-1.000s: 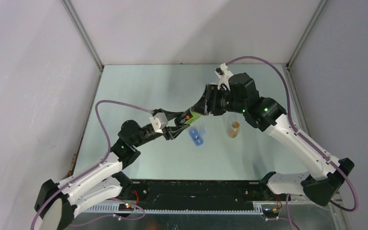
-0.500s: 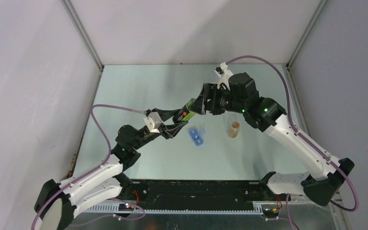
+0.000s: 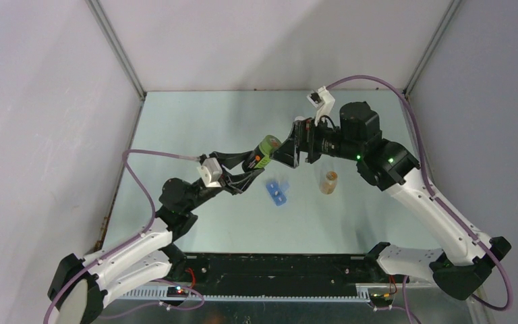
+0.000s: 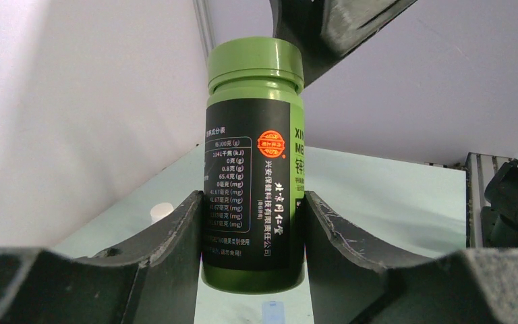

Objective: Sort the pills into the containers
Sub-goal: Screw the lid of the pill bottle onto the pill bottle.

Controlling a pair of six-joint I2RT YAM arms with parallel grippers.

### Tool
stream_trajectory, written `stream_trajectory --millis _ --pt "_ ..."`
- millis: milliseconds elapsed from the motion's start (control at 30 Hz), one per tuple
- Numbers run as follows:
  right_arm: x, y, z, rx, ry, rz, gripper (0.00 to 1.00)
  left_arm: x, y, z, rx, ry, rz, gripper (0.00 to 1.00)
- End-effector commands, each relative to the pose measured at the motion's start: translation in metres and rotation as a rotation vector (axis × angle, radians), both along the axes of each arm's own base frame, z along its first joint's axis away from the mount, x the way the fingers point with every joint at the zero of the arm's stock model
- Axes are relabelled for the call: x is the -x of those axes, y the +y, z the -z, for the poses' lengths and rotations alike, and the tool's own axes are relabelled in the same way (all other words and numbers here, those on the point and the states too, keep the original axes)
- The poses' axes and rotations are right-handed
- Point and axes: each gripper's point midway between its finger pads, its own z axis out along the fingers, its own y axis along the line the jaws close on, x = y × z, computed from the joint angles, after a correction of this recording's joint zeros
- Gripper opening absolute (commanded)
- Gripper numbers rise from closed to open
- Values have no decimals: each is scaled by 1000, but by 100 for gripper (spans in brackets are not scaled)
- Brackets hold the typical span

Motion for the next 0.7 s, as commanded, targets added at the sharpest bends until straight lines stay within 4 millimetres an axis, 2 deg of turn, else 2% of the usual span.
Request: stream_trajectory --millis 0,100,267,667 --pt "12 -6 -17 26 -226 -152 95 10 4 -31 69 -77 19 0" --pt "15 -9 -13 55 -278 -212 95 14 -1 -30 54 -80 54 0" --pt "-3 -18 -19 57 -307 -139 88 17 -3 -34 55 -93 76 0" --pt "-10 -8 -25 7 -294 -151 85 20 -9 -36 45 -103 117 0"
